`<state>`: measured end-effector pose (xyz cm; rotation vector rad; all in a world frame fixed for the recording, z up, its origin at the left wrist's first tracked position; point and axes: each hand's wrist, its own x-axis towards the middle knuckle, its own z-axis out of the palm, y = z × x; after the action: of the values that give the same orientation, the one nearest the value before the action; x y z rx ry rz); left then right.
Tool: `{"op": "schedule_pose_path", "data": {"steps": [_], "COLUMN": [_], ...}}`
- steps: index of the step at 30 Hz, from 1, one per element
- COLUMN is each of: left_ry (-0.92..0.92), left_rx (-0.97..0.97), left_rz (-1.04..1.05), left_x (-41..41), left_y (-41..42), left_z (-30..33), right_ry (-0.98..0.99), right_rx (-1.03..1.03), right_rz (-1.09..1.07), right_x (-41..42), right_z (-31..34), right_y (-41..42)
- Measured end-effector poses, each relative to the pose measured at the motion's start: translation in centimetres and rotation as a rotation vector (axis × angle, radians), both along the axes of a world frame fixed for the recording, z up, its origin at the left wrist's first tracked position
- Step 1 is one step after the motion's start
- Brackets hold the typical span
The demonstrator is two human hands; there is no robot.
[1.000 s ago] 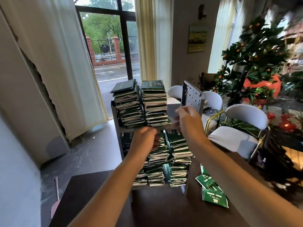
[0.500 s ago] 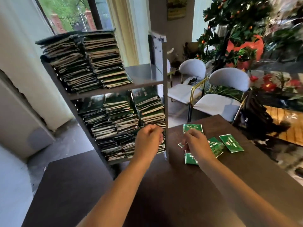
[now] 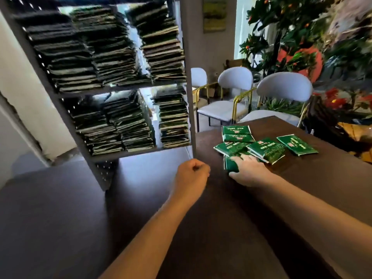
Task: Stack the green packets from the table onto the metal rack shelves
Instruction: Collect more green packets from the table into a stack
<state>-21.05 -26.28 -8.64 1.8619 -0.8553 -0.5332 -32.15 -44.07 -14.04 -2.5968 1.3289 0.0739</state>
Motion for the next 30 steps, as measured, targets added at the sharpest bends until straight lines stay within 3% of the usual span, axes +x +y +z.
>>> {"op": "schedule_pose_path", "data": {"steps": [7,10,13,20,24,30], "left_ry": [-0.114,-0.289,-0.486,-0.705,-0.728,-0.678], "left_rx": [0.079,0.19,0.269,0.58,0.576,0.528], "left_rz": [0.014,-0.043,-0.163,-0.26,-0.229,-0.193], "left_x": [-2.6,-4.2,-5.4,-6.7,-6.4,-5.1], "left_y": [2.7,3.1,3.1,1.8,1.6,1.9], "left_z": [-4.1,-4.8,-5.7,-6.6,-6.7,-7.1], "right_ry": [-0.072,-0.236,-0.438,-0.222,-0.154,-0.173], "right_rx": [-0.162,-0.034,0.035,0.044,0.044,-0.007], "right_rz": [0.118,0.224,0.195,-0.037,-0.139,-0.015], "right_x": [-4.0,-5.9,-7.7,-7.1,-5.4,-2.0], "right_z": [-1.3,-0.1,1.0,1.8,1.9,0.5], "right_y": [7.2,9.9,10.4,3.8,0.4,1.0]}}
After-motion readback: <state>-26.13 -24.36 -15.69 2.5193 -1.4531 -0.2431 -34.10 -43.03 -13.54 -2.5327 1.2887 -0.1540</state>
